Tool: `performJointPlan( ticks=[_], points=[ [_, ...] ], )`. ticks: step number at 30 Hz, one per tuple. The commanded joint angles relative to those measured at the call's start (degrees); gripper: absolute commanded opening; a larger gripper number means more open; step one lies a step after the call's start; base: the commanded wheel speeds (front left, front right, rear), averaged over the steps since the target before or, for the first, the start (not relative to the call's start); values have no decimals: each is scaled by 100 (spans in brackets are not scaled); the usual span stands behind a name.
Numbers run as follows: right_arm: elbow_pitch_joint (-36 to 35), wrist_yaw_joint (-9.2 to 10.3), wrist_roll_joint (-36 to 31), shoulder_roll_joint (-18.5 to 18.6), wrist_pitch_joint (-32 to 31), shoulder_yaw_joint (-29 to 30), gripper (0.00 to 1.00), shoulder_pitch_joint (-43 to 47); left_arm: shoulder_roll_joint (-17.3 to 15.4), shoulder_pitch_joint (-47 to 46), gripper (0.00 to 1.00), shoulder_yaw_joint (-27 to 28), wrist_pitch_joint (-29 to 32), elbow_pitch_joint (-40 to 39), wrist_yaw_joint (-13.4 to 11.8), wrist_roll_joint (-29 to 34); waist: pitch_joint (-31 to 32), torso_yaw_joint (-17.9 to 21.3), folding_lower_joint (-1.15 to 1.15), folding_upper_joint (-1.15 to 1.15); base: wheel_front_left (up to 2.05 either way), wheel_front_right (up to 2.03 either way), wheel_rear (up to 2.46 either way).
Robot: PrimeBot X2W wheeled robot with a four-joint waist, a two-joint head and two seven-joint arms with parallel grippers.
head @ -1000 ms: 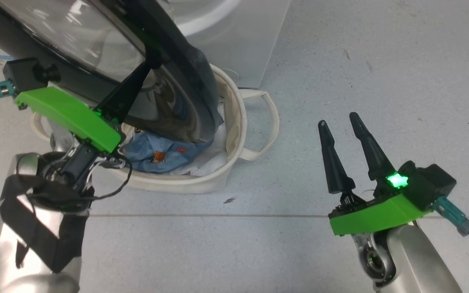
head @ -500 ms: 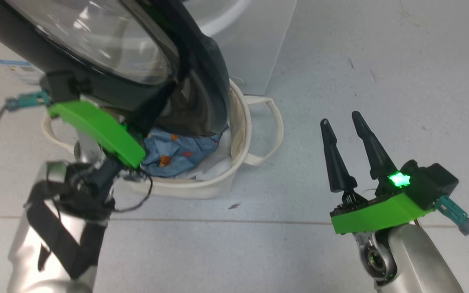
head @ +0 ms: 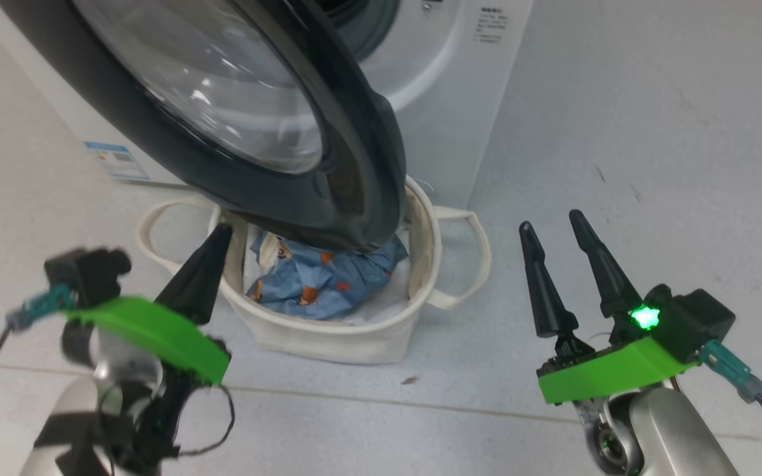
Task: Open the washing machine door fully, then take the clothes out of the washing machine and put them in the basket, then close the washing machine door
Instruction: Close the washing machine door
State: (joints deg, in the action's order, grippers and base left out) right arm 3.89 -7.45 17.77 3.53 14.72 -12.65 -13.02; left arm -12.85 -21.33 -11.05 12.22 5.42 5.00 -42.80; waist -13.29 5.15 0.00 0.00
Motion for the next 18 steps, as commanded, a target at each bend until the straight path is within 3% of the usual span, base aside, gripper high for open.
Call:
performJointPlan(
  ticks=[1, 4, 11, 18],
  points=[
    [-182, -3, -36, -65, 28, -131, 100, 27, -239, 65, 0, 162, -304, -285, -109, 353, 158, -130, 0, 0, 0, 0, 0],
    [-179, -3, -40, -65, 28, -124, 100, 110, -62, 394, 0, 258, -729, -384, -207, 361, 261, -192, 0, 0, 0, 0, 0],
    [-132, -3, -29, -65, 28, -184, 100, 273, -48, 1046, 0, 215, -1603, -335, -510, 1043, 471, -302, 0, 0, 0, 0, 0],
    [-121, -3, -17, -65, 28, -258, 100, 334, -41, 1312, 0, 14, -2157, 55, -656, 1553, 578, -362, 0, 0, 0, 0, 0]
  ],
)
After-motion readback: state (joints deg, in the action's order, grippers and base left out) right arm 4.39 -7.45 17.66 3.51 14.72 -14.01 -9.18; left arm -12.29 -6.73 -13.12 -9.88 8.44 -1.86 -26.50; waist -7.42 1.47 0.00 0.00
